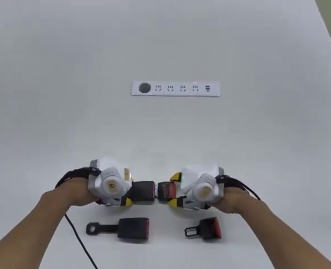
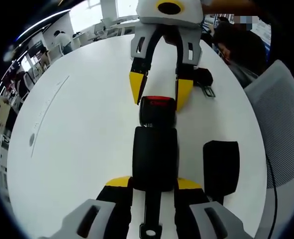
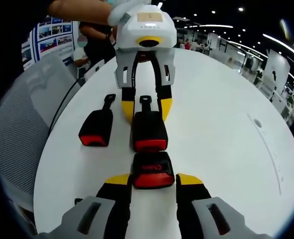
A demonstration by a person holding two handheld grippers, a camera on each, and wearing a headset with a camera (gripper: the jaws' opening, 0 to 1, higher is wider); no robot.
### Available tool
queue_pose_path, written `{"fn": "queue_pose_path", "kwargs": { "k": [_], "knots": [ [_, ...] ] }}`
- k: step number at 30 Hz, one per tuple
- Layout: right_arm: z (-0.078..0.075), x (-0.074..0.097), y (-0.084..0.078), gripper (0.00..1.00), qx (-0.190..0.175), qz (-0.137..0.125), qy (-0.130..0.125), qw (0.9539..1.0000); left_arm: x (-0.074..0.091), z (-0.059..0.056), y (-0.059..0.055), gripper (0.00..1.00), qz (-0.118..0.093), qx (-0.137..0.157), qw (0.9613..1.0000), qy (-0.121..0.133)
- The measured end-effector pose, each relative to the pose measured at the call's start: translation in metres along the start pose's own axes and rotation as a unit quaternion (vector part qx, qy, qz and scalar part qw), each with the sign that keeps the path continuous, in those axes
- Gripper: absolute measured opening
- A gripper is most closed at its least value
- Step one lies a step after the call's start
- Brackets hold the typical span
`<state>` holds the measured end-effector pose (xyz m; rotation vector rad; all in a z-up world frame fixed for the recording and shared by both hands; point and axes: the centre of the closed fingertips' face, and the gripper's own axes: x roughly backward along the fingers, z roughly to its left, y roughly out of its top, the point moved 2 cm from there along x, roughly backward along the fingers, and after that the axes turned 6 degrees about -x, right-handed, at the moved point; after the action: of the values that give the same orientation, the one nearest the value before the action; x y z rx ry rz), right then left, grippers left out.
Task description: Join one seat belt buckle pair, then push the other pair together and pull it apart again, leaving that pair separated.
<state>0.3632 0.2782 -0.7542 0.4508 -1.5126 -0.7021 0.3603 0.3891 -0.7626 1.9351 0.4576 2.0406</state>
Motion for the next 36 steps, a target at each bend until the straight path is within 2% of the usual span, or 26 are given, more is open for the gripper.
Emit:
{"fn": "queue_pose_path", "kwargs": {
  "k": [5,11,19,21,28,31,33,36],
  "knots": [
    [-0.002,0.009,-0.005,0.36,-0.001,0.007,-0.003,1.0,0.003,-0.003,-0.008,0.35,0.002,0.007,1.0,0.006],
    [-0.001,0.024,-0.013,0.39,-0.004,0.012,-0.01,0.9999,0.012,-0.007,-0.008,0.38,-0.002,0.026,0.9996,0.014],
    [-0.004,0.052,-0.035,0.43,-0.024,0.018,-0.035,0.9989,0.029,-0.012,-0.009,0.43,-0.027,0.066,0.9969,0.033],
    [-0.004,0.058,-0.039,0.45,-0.032,0.018,-0.043,0.9984,0.033,-0.015,-0.012,0.43,-0.035,0.081,0.9954,0.039],
    [0.002,0.078,-0.063,0.51,-0.059,0.018,-0.059,0.9963,0.047,-0.027,-0.017,0.48,-0.078,0.139,0.9853,0.061],
    [0.008,0.085,-0.072,0.54,-0.07,0.02,-0.066,0.9952,0.052,-0.034,-0.021,0.51,-0.09,0.159,0.9806,0.07],
    [0.01,0.088,-0.077,0.56,-0.077,0.022,-0.07,0.9943,0.053,-0.037,-0.028,0.52,-0.095,0.17,0.9778,0.077],
    [0.015,0.093,-0.085,0.57,-0.089,0.019,-0.076,0.9929,0.057,-0.043,-0.032,0.53,-0.102,0.181,0.9746,0.085]
  ]
}}
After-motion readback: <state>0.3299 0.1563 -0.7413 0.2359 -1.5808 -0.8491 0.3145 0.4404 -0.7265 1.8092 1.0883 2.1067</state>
